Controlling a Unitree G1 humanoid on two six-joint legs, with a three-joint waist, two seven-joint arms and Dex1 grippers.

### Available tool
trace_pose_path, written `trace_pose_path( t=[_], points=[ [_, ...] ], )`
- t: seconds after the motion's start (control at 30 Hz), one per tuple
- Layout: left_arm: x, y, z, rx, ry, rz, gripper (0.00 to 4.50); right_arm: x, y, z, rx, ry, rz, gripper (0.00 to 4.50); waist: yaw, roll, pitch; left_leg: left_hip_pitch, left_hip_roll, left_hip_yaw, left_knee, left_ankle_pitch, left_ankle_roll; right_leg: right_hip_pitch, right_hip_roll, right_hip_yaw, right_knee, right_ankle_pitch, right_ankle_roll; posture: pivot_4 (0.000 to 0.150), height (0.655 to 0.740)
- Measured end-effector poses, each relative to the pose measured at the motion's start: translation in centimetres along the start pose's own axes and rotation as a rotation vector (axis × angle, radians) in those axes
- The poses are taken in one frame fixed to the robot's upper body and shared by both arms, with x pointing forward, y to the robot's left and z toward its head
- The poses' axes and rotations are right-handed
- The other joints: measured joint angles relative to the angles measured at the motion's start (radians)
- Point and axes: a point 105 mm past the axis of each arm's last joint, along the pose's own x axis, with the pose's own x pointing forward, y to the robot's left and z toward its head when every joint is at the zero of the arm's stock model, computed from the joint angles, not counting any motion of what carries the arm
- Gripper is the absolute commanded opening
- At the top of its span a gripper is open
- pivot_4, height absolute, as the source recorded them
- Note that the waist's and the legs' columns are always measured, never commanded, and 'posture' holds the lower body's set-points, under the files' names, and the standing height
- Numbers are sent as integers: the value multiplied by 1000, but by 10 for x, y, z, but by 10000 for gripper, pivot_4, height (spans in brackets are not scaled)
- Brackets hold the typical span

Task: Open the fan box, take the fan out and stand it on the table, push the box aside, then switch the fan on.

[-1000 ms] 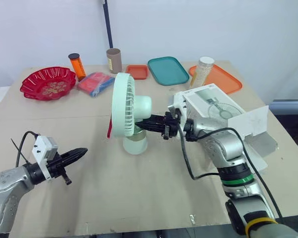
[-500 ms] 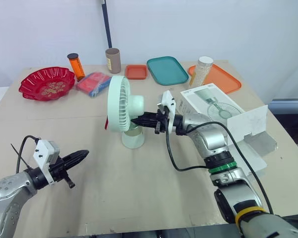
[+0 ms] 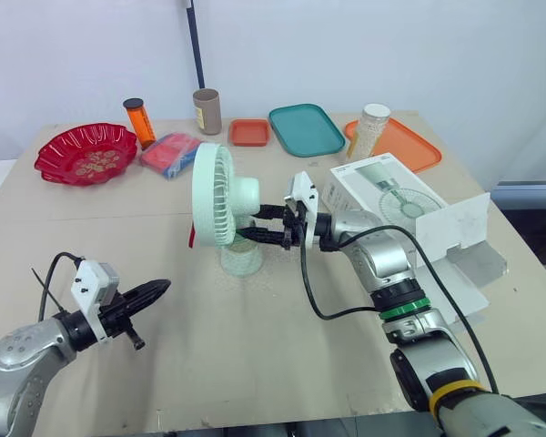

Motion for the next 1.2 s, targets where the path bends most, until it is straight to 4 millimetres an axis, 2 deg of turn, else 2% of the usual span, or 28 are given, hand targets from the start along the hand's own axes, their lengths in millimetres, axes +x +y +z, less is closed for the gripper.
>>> trace_pose_path(
  t=[0.07, 0.3, 0.43, 0.47, 0.5, 0.53, 0.67, 0.73, 0.77, 0.93, 1.0, 1.2],
  points=[
    [2, 0, 3, 10, -8, -6, 0, -1, 0, 0, -2, 5, -1, 44565, 0, 0, 0, 0, 0, 0, 0, 0, 0, 0, 0, 0, 0, 0, 0, 1500, 7400],
    [18, 5, 17, 46, -38, -30, 0, -18, 1, -10, 2, 51, -12, 44565, 2, 0, 0, 0, 0, 0, 0, 0, 0, 0, 0, 0, 0, 0, 0, 1500, 7400],
    [23, 12, 23, 65, -31, -15, 0, -38, 5, -16, 5, 88, -33, 44565, 2, 0, 0, 0, 0, 0, 0, 0, 0, 0, 0, 0, 0, 0, 0, 1500, 7400],
    [25, 14, 24, 54, -28, -10, 0, -43, 5, -18, 11, 94, -53, 44565, 2, 0, 0, 0, 0, 0, 0, 0, 0, 0, 0, 0, 0, 0, 0, 1500, 7400],
    [28, 20, 24, 33, -26, 0, 0, -57, 2, -17, 17, 98, -131, 44565, -2, 0, 0, 0, 0, 1, 0, 0, 0, 0, 1, 1, 1, 0, 0, 1500, 7400],
    [28, 21, 24, 32, -26, 0, 0, -58, 2, -17, 18, 97, -136, 44565, -2, 0, 0, 1, 0, 1, 0, 0, 0, 0, 1, 1, 1, 0, 0, 1500, 7400],
    [30, 27, 26, 76, -47, 23, 9759, -76, 11, -16, 48, 84, -257, 45000, 2, 0, 0, 0, 0, 0, 0, 0, 0, 0, 0, 0, 1, 0, 0, 1500, 7400],
    [29, 34, 27, 90, -76, 77, 16687, -81, 26, -24, 104, 89, -300, 45000, 4, 0, 0, 0, -1, 1, 1, 0, 0, 0, -1, 1, 0, 0, 0, 1500, 7400],
    [30, 34, 26, 86, -86, 89, 22186, -83, 28, -26, 121, 97, -330, 45000, 3, 0, 0, 0, -1, 1, 1, 0, 0, 0, -1, 1, 0, 0, 0, 1500, 7400],
    [31, 30, 19, 70, -92, 94, 38365, -97, 16, -26, 137, 117, -475, 45000, 2, 0, 0, 2, 0, 2, 0, 0, 0, 1, 1, 2, 1, 0, 0, 1500, 7400],
    [31, 27, 12, 53, -76, 86, 44567, -104, 15, -32, 139, 150, -506, 45000, 2, 0, -1, 1, 0, 2, 0, 0, 1, 1, 0, 2, 1, 0, 0, 1500, 7400],
    [32, 25, 9, 48, -68, 92, 44567, -109, 17, -40, 148, 182, -517, 45000, 2, 0, -1, 1, 0, 2, 1, 0, 1, 1, 1, 2, 1, 0, 0, 1500, 7400]
  ],
)
